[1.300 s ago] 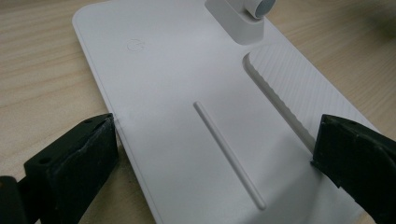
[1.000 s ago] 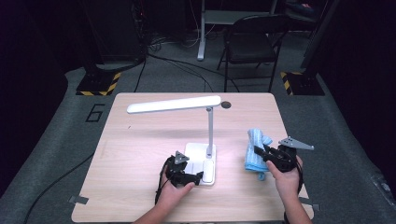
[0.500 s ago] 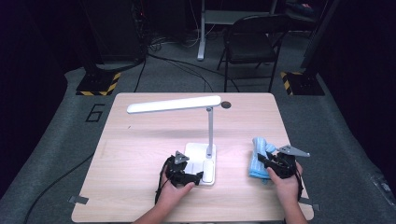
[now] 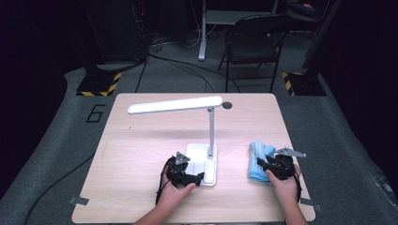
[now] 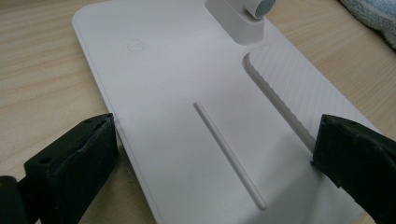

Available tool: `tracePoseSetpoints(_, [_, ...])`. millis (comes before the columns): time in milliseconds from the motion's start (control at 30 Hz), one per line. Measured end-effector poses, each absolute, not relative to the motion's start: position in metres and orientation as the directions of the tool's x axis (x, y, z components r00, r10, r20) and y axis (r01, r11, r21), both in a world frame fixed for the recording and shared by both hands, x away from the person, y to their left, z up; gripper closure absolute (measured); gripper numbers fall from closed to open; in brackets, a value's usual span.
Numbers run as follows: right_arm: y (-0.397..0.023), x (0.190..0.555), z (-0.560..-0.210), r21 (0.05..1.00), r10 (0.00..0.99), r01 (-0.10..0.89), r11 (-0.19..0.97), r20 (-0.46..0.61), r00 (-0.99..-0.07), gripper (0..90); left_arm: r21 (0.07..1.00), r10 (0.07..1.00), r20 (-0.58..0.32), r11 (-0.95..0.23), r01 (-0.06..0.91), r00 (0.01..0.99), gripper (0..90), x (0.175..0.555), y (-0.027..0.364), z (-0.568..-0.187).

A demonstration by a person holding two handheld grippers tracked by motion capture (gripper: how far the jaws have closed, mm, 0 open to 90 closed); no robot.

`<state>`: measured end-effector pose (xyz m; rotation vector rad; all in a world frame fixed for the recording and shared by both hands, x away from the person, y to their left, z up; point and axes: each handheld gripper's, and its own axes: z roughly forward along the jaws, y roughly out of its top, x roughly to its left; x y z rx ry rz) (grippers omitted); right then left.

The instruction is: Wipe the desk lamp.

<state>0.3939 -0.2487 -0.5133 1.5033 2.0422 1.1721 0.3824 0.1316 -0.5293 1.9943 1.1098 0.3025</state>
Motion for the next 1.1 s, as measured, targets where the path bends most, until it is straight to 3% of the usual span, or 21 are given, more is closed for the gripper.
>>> tracePoseSetpoints(200, [-0.247, 0.395, -0.516, 0.78, 0.908, 0.619, 0.095, 0.186, -0.375, 57.5, 0.751, 0.79, -0.161, -0.291, 0.593, 0.592, 0.0, 0.383, 0.132, -0.529])
tracePoseSetpoints(433, [-0.247, 0.392, -0.514, 0.791, 0.907, 0.61, 0.052, 0.218, -0.361, 48.1, 0.754, 0.788, -0.164, -0.288, 0.591, 0.593, 0.1, 0.384, 0.133, -0.529])
tracePoseSetpoints(733, [-0.248, 0.385, -0.504, 0.828, 0.92, 0.56, 0.023, 0.201, -0.336, 43.6, 0.751, 0.783, -0.17, -0.29, 0.593, 0.598, 0.4, 0.384, 0.134, -0.529])
tracePoseSetpoints(1100, [-0.226, 0.376, -0.494, 0.853, 0.906, 0.516, 0.072, 0.16, -0.392, 35.9, 0.755, 0.774, -0.182, -0.285, 0.59, 0.606, 2.6, 0.385, 0.137, -0.529])
